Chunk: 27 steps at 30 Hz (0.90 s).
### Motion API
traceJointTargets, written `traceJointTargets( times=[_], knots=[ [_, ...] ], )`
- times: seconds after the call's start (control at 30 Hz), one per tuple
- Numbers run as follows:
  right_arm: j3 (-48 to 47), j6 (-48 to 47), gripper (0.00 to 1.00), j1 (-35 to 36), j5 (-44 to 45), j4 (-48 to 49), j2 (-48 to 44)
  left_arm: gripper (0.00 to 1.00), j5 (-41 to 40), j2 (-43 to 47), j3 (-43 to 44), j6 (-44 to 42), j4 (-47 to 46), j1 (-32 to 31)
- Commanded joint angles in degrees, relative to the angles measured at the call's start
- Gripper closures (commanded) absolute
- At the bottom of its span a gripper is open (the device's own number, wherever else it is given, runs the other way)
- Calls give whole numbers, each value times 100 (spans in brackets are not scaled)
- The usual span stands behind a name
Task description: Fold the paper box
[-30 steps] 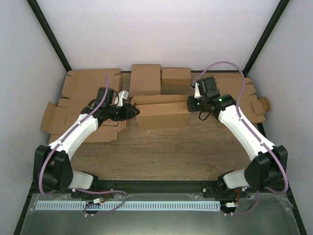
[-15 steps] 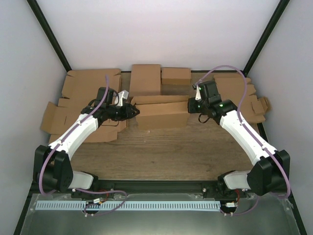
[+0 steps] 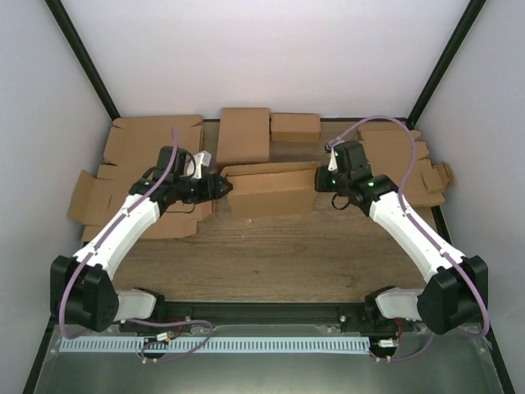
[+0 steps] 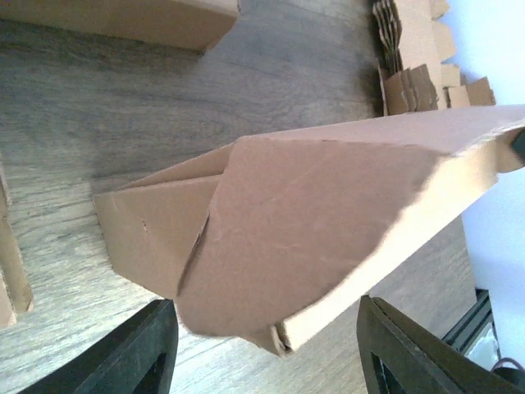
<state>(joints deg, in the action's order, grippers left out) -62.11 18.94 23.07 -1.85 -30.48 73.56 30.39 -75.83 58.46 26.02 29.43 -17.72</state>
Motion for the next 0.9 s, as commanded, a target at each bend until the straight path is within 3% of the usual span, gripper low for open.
traceJointTargets(
  times=[0.0,0.13,0.67,0.8,0.87],
  knots=[
    [152,123,99,102,-97,-663,156,39,-348,416,328,-386,417,-21],
    [34,85,99,101,-92,-695,243,50,-516,614,385,-755,535,-17],
    [-89,-15,99,101,-122,-714,285,58,-1202,83,751,-1442,525,-161],
    [-108,-23,99,101,-133,-732,295,84,-1315,-164,902,-1362,538,-189],
    [-117,-34,99,101,-124,-743,292,89,-1385,-220,985,-1282,565,-214]
  ],
)
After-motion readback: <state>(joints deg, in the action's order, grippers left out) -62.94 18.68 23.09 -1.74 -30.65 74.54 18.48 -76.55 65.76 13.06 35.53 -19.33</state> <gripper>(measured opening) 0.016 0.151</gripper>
